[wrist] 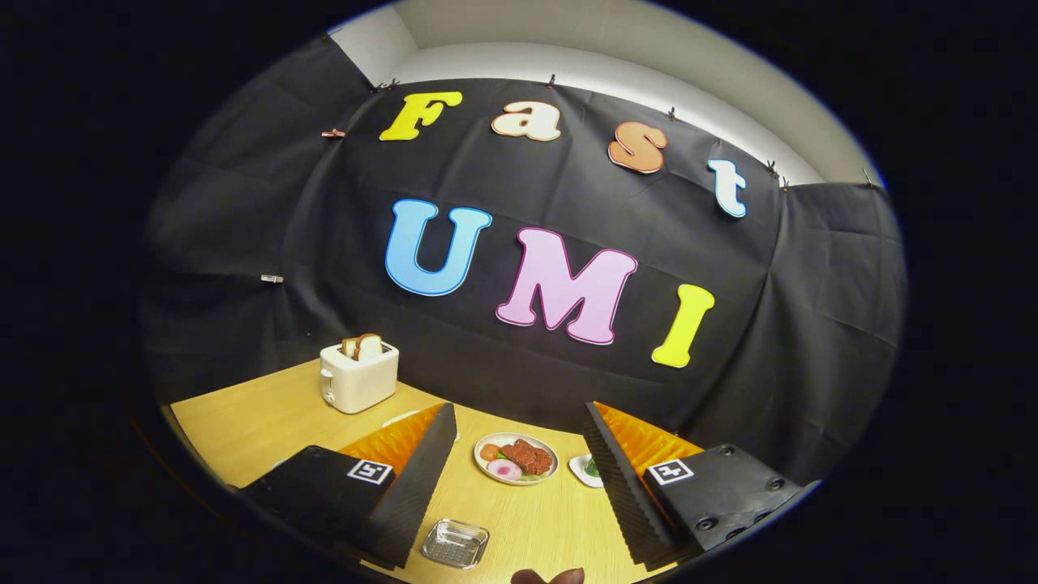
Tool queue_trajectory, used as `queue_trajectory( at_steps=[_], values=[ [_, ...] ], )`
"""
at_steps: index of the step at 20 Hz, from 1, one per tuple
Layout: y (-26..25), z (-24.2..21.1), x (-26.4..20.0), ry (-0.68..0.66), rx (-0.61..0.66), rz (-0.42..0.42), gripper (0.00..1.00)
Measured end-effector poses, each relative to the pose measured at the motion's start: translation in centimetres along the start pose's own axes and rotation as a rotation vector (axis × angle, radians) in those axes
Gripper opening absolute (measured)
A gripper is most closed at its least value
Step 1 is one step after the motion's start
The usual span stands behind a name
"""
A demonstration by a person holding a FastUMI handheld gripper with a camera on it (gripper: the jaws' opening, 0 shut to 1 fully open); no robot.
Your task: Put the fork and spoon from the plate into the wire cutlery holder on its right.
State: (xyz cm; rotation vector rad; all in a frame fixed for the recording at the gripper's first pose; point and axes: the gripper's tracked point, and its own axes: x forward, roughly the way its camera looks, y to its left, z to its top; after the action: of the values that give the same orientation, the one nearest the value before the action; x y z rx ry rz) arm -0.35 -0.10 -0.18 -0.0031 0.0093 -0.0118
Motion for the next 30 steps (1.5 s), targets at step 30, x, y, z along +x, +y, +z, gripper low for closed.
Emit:
queue_trajectory(
  at_steps=[30],
  values=[
    [29.7,-24.8,-4.7,1.105,0.310,0.332,0.72]
  ],
)
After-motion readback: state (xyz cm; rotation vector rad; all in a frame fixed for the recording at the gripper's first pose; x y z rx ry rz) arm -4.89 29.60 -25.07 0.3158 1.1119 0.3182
